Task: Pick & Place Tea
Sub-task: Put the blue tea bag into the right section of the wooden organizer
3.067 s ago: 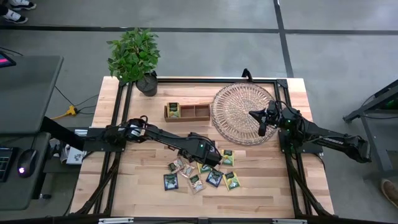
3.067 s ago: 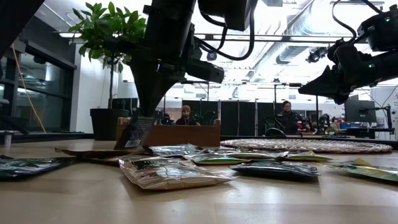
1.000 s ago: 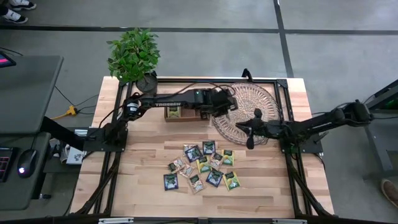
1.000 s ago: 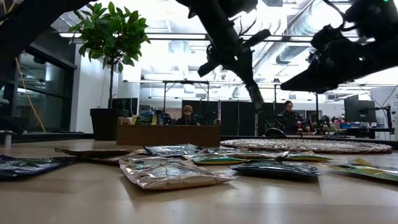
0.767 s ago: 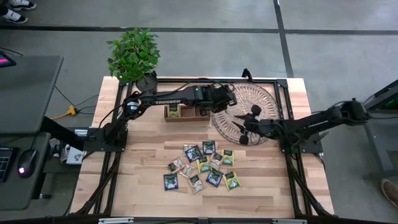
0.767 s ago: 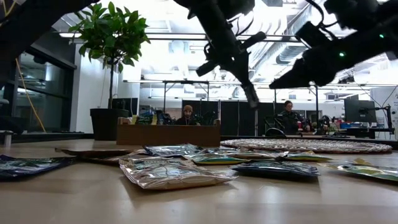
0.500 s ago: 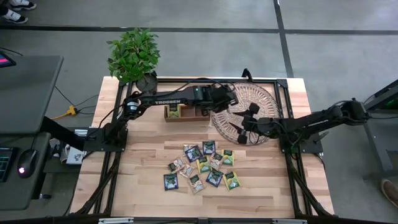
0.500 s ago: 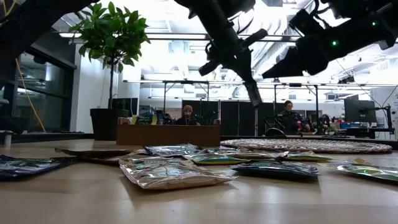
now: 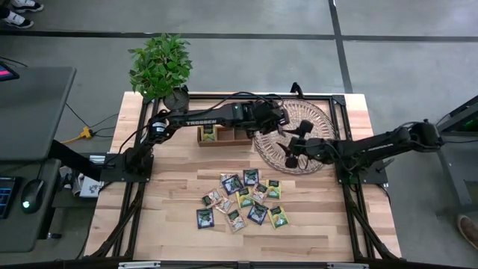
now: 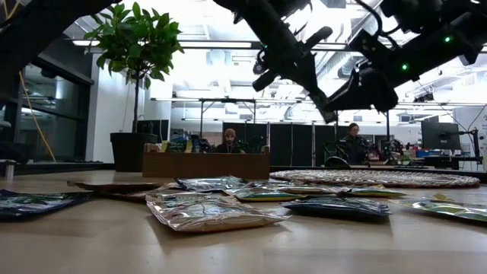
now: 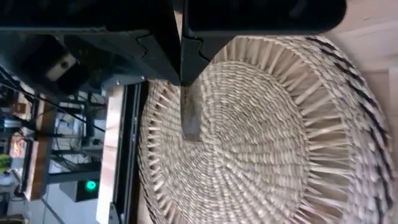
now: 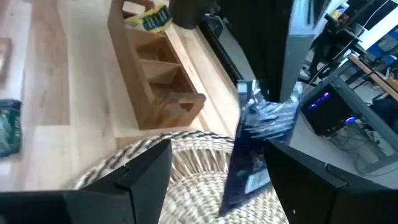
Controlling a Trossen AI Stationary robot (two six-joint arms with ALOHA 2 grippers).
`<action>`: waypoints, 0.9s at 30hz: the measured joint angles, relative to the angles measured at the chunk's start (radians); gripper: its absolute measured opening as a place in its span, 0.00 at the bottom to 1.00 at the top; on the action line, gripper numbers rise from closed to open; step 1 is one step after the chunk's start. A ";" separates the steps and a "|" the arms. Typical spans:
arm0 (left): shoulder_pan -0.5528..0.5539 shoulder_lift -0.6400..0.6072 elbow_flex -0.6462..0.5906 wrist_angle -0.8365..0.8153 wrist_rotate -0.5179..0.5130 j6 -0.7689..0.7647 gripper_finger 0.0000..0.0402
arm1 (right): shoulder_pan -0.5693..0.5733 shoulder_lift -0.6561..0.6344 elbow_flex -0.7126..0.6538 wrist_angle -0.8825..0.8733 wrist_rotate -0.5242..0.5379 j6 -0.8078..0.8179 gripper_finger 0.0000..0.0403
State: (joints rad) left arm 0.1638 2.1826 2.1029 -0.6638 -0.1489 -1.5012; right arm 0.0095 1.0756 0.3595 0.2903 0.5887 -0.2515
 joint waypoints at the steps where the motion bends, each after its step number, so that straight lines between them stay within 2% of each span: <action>1: 0.000 0.000 0.000 0.000 0.001 0.000 0.00 | -0.006 0.000 0.000 0.006 0.000 -0.007 0.63; 15: 0.000 0.000 0.000 0.009 0.017 -0.012 0.00 | -0.031 0.000 0.000 0.077 0.004 -0.108 0.60; 20: 0.000 0.000 0.000 0.006 0.032 0.002 0.00 | -0.031 0.000 0.000 0.081 0.004 -0.123 0.51; 27: 0.000 0.000 0.000 0.003 0.040 0.014 0.00 | -0.031 -0.001 0.000 0.081 0.010 -0.124 0.32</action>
State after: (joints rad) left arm 0.1635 2.1830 2.1026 -0.6605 -0.1089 -1.4869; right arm -0.0216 1.0748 0.3600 0.3710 0.5988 -0.3759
